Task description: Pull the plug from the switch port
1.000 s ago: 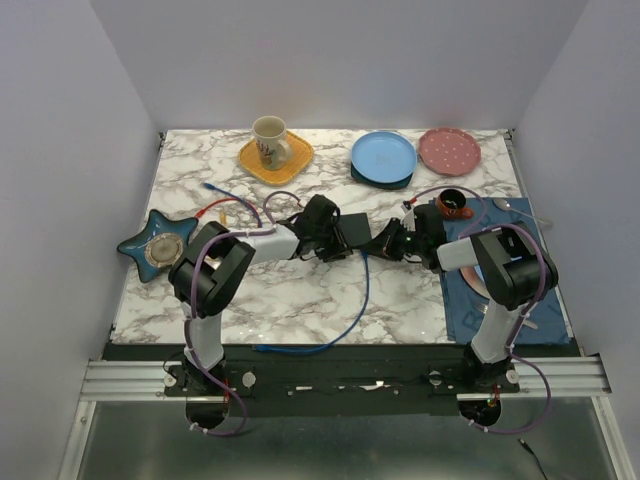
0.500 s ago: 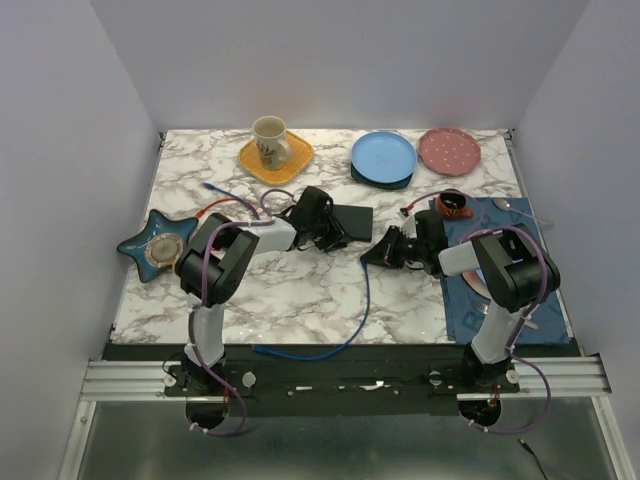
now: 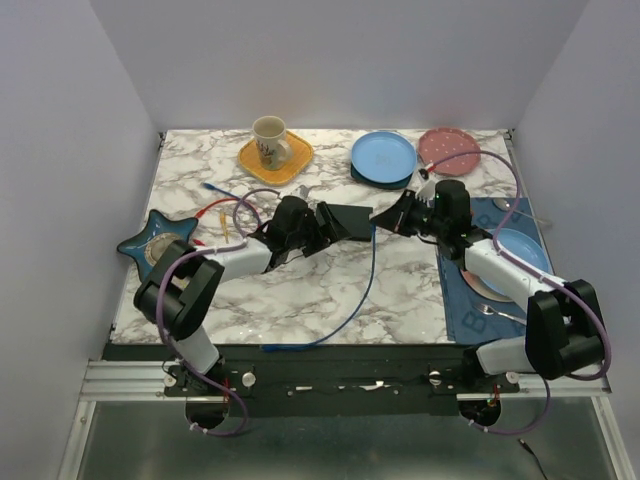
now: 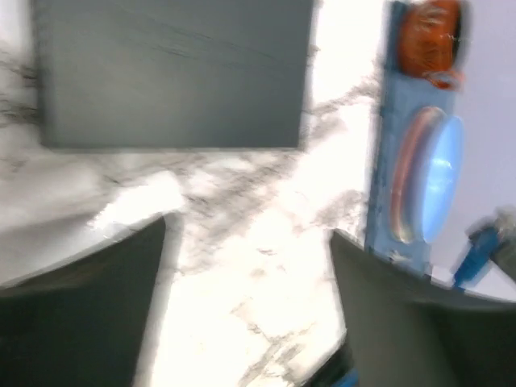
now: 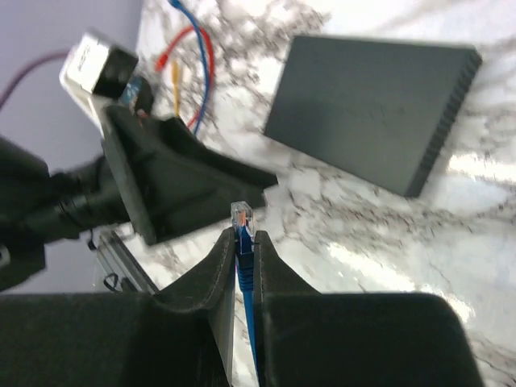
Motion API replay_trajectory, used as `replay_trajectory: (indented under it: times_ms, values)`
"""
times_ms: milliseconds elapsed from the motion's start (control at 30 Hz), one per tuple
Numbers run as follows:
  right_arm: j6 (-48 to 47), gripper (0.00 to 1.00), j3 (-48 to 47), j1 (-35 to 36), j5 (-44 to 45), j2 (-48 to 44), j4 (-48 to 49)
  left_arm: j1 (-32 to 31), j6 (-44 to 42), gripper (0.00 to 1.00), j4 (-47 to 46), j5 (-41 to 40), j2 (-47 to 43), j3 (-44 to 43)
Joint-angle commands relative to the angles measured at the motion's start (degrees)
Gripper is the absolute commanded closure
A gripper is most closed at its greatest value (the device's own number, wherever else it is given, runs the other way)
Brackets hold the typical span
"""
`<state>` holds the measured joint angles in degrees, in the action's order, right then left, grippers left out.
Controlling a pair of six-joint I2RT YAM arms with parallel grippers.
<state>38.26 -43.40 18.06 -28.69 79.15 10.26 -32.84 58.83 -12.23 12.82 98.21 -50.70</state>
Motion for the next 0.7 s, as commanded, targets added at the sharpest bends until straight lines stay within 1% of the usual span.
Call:
replay_trajectory:
  times_ms: [0, 33, 67, 100, 167, 200, 233, 333, 500, 600, 667]
  values:
    - [-1.2, 1.0, -2.9, 0.7, 2.1, -1.3, -8.2, -5.4, -5.8, 0.01, -12.3, -2.2, -8.6, 8.2]
    - [-0.8, 0.99, -3.1, 0.8, 2.1, -1.5, -8.2, -6.1, -6.5, 0.01, -6.4, -2.0, -8.6, 7.2]
    - [-0.7, 0.99, -3.2, 1.3, 2.2, -1.8, -8.2, -6.6, -8.2, 0.01, -2.6, -1.2, -8.2, 3.6]
    - [-0.6, 1.0, -3.1, 1.4, 2.2, -1.9, -8.2, -7.0, -10.3, 0.01, -0.3, -0.3, -8.0, 2.9]
    - [0.0, 1.0, -3.0, 1.9, 2.1, -2.2, -8.2, -7.9, -10.8, 0.01, -3.3, -2.2, -10.7, 6.8]
    - [0.1, 0.99, -2.9, 2.1, 2.1, -2.6, -8.2, -9.2, -11.6, 0.01, -4.9, -4.7, -14.2, 8.6]
    - [0.3, 1.0, -2.7, 2.2, 2.1, -3.0, -8.2, -9.9, -12.3, 0.01, -6.1, -6.5, -15.8, 9.6]
    - [0.7, 1.0, -2.7, 2.9, 2.2, -3.4, -8.3, -13.3, -15.7, 0.01, -6.1, -10.6, -19.5, 11.8]
    - [1.4, 1.0, -3.4, 3.7, 1.5, -3.2, -8.2, -16.6, -15.9, 0.01, -8.0, -12.3, -20.7, 13.7]
    - [1.5, 1.0, -4.2, 5.1, 1.5, -3.0, -8.4, -18.3, -15.6, 0.01, -10.2, -11.9, -19.6, 14.7]
    - [1.5, 0.99, -4.6, 6.1, 1.6, -3.1, -8.7, -19.0, -15.8, 0.04, -9.9, -11.2, -18.4, 13.7]
